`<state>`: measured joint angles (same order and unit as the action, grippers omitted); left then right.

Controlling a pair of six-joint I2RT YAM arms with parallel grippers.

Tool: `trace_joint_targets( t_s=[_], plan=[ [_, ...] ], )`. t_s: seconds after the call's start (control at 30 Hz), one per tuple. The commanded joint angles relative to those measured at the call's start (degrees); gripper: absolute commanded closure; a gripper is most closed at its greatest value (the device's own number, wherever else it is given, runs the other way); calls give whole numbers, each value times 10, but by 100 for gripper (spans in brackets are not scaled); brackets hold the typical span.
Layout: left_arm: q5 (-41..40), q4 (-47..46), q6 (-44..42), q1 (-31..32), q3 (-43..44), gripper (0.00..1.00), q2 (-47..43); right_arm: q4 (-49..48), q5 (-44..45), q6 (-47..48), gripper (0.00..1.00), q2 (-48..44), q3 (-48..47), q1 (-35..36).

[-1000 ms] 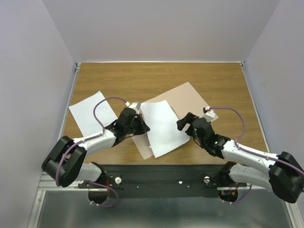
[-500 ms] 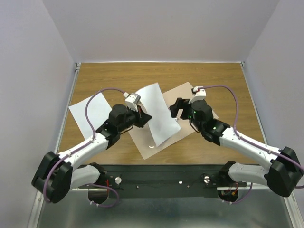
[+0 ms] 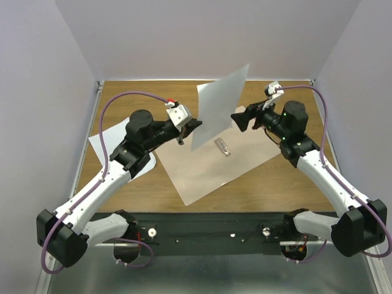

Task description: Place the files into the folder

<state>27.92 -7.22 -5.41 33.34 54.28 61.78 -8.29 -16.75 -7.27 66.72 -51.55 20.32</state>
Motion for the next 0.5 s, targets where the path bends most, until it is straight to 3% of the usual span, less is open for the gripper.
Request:
trace_joint_targets(
  t_s=[0.0, 0.3, 0.4, 0.47],
  plan=[
    [51, 57, -94, 0, 34, 100, -23, -17, -180, 92, 0, 6, -41, -30],
    [119, 20, -50, 0, 17, 100, -67, -17, -182, 111, 1, -26, -49, -42],
    [117, 3, -28, 0, 8, 100, -81, -19, -173, 115, 7, -24, -52, -44],
    [100, -8, -17, 0, 0, 100, -88, -19, -213, 113, 13, -22, -57, -43]
  ],
)
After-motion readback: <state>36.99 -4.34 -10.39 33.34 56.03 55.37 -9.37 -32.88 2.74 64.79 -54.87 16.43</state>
